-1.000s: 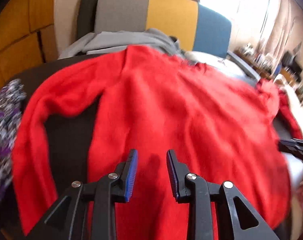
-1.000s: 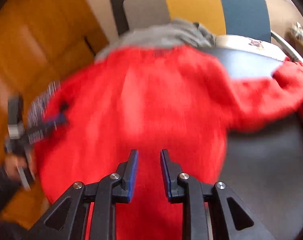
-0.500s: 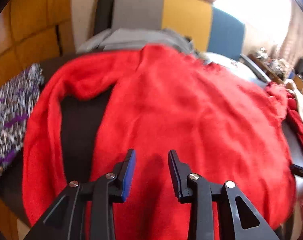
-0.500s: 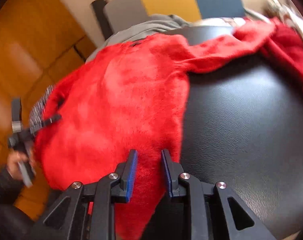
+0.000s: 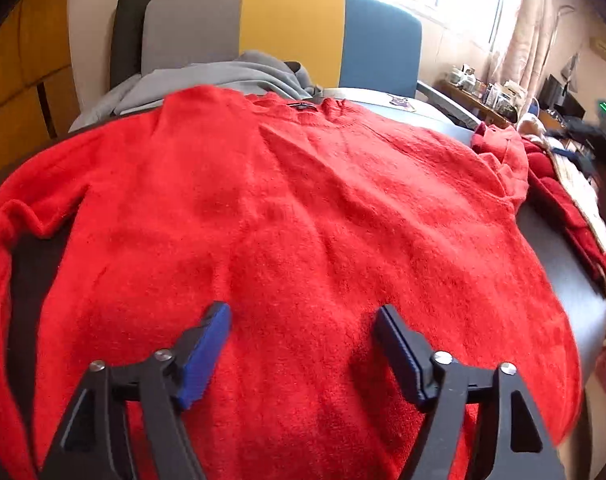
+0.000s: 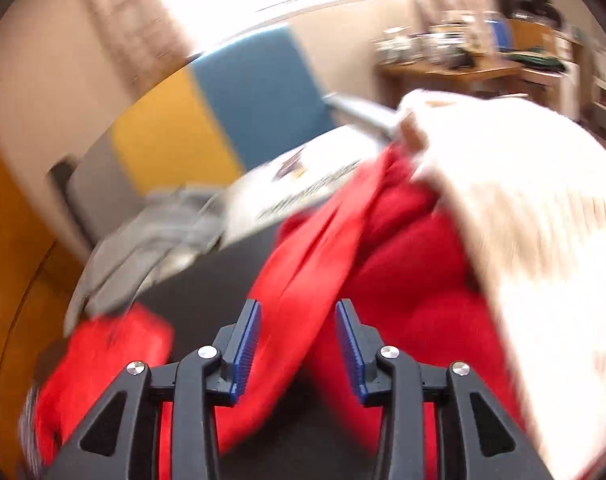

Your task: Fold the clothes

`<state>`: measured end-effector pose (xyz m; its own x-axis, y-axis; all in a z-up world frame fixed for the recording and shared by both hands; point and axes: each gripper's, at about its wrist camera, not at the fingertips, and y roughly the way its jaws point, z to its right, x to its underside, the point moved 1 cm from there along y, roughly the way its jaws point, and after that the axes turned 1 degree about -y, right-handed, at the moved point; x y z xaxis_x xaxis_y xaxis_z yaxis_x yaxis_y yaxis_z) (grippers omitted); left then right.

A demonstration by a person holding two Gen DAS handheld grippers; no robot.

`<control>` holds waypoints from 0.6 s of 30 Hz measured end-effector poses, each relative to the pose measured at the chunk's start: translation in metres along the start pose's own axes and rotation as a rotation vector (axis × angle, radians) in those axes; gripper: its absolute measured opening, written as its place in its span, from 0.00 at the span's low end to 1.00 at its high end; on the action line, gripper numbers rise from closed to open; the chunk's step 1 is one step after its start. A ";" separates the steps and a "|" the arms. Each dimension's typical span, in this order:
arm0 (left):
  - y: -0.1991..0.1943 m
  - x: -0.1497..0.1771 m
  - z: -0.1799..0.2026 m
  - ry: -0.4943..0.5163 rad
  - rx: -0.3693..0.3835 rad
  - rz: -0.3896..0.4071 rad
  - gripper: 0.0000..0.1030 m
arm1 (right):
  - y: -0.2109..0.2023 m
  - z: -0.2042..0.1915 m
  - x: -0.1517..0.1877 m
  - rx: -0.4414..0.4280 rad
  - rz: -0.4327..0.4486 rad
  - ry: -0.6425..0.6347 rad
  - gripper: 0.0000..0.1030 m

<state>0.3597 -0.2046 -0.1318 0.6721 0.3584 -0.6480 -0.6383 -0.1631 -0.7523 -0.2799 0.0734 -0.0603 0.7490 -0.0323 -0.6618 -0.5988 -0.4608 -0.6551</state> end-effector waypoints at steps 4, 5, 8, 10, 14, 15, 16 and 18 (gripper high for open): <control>0.005 -0.001 0.005 0.029 0.006 -0.001 0.89 | 0.043 0.016 -0.047 0.093 0.010 0.057 0.39; 0.007 -0.001 0.006 0.035 0.008 -0.003 0.91 | 0.056 0.020 -0.054 0.126 -0.006 0.066 0.39; 0.010 -0.002 0.009 0.049 0.016 -0.007 0.93 | 0.077 0.035 -0.061 0.161 -0.036 0.100 0.39; 0.011 -0.002 0.009 0.049 0.025 -0.005 0.95 | 0.087 0.040 -0.062 0.152 -0.050 0.114 0.39; 0.011 -0.001 0.011 0.050 0.031 -0.003 0.98 | 0.099 0.036 -0.063 0.178 -0.079 0.041 0.24; 0.012 -0.001 0.012 0.050 0.032 -0.002 0.98 | 0.100 0.034 -0.064 0.207 -0.089 0.016 0.18; 0.012 -0.001 0.012 0.050 0.032 0.000 0.99 | 0.098 0.032 -0.064 0.209 -0.093 0.006 0.09; 0.012 -0.001 0.012 0.049 0.035 0.003 0.99 | 0.086 0.027 -0.066 0.173 -0.079 0.009 0.07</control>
<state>0.3472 -0.1962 -0.1386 0.6873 0.3123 -0.6558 -0.6523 -0.1317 -0.7464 -0.3882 0.0596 -0.0828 0.7976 -0.0108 -0.6030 -0.5773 -0.3032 -0.7581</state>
